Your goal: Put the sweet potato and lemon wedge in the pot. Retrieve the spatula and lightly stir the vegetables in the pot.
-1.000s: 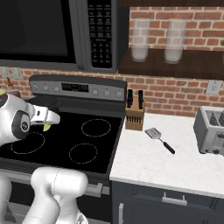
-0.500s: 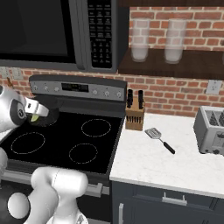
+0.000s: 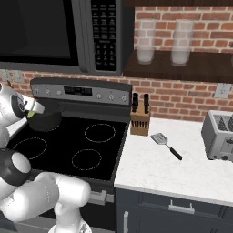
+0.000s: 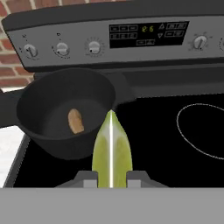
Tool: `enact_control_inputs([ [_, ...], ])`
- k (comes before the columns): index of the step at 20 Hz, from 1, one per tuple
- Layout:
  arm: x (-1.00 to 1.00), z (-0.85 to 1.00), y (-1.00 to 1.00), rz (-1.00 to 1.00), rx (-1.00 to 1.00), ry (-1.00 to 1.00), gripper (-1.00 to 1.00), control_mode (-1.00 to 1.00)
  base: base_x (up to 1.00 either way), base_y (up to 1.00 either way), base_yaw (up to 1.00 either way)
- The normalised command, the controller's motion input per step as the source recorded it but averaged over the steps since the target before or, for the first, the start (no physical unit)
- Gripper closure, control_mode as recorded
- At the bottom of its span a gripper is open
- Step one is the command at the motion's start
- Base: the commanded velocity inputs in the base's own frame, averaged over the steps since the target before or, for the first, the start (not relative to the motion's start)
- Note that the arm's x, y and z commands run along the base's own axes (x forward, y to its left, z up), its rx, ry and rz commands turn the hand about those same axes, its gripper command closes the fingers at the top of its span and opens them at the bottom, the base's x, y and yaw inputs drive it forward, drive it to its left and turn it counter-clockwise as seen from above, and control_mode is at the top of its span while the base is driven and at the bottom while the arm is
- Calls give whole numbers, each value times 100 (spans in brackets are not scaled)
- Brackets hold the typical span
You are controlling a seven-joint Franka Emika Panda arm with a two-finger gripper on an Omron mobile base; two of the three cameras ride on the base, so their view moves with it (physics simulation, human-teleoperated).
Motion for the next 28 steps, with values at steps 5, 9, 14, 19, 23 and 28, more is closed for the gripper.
enact_control_inputs([
  [5, 45, 0, 47, 0, 0, -2, 100, -100, 0, 0, 0],
  [9, 62, -9, 33, 0, 0, 0, 100, -100, 0, 0, 0],
  [14, 70, -32, 21, 0, 0, 0, 100, -100, 0, 0, 0],
  [19, 49, -57, 12, 0, -2, 0, 100, -100, 0, 0, 0],
  [23, 34, -43, 18, 0, -2, 0, 100, -100, 0, 0, 0],
  [28, 31, -9, 21, 0, 0, 0, 100, -100, 0, 0, 0],
])
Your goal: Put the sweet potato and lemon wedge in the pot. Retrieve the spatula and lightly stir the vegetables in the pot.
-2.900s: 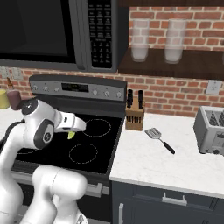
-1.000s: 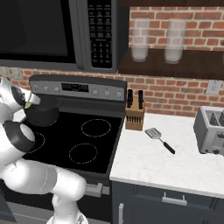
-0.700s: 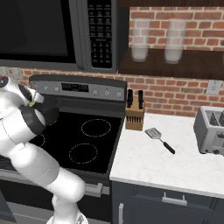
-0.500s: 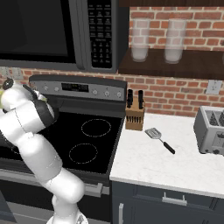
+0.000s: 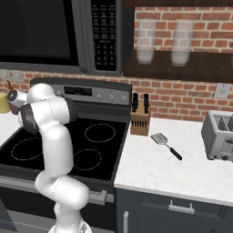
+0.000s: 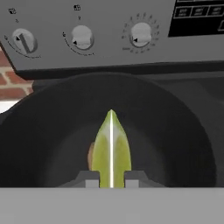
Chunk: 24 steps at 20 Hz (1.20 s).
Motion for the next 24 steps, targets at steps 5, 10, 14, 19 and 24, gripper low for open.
enact_control_inputs([
  [5, 42, -1, 15, -1, 0, 0, 100, -100, 0, 0, 0],
  [10, 54, 0, 1, -4, 0, 0, 100, -100, 0, 0, 0],
  [14, 48, -9, 0, -5, 0, 0, 100, -100, 0, 0, 0],
  [19, 19, -24, 0, -4, 0, 0, 100, -100, 0, 0, 0],
  [24, 20, -15, -1, -5, 0, 2, -100, -100, 0, 0, 0],
])
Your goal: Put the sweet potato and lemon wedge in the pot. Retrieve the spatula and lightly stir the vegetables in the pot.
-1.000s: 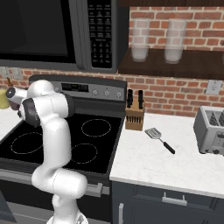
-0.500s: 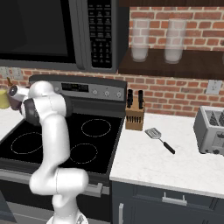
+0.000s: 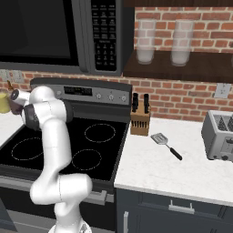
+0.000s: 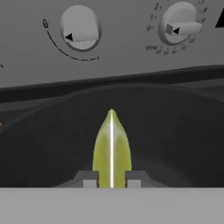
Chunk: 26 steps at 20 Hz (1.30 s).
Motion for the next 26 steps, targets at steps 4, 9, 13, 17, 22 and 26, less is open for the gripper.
enact_control_inputs([
  [4, 8, -1, -12, -4, 0, 2, -100, -100, 0, 0, 0],
  [9, -14, 12, -24, -1, 0, 1, -100, -100, 0, 0, 0],
  [13, -69, 49, -36, 0, 3, -2, -100, -100, 0, 0, 0],
  [17, -100, 69, -32, 0, 8, -9, -100, -100, 0, 0, 0],
  [22, -100, 88, -20, 0, 16, -5, -100, -100, 0, 0, 0],
  [26, -100, 100, -45, 0, 30, 0, -100, -100, 0, 0, 0],
])
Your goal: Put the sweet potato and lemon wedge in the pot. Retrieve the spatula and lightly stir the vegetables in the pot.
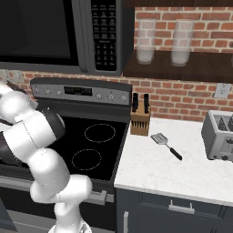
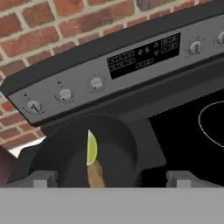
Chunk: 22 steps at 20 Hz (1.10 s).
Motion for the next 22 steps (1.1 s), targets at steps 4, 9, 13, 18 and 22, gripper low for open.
enact_control_inputs([
  [4, -100, 100, -82, -3, 34, 7, -100, -100, 0, 0, 0],
  [9, -100, 75, -100, -17, 36, 16, -100, -100, 0, 0, 0],
  [13, -86, 14, -100, -32, 29, 24, -100, -100, 0, 0, 0],
  [18, -50, 0, -100, -41, 23, 25, -100, -100, 0, 0, 0],
  [22, -9, 0, -100, -51, 15, 22, -100, -100, 0, 0, 0],
])
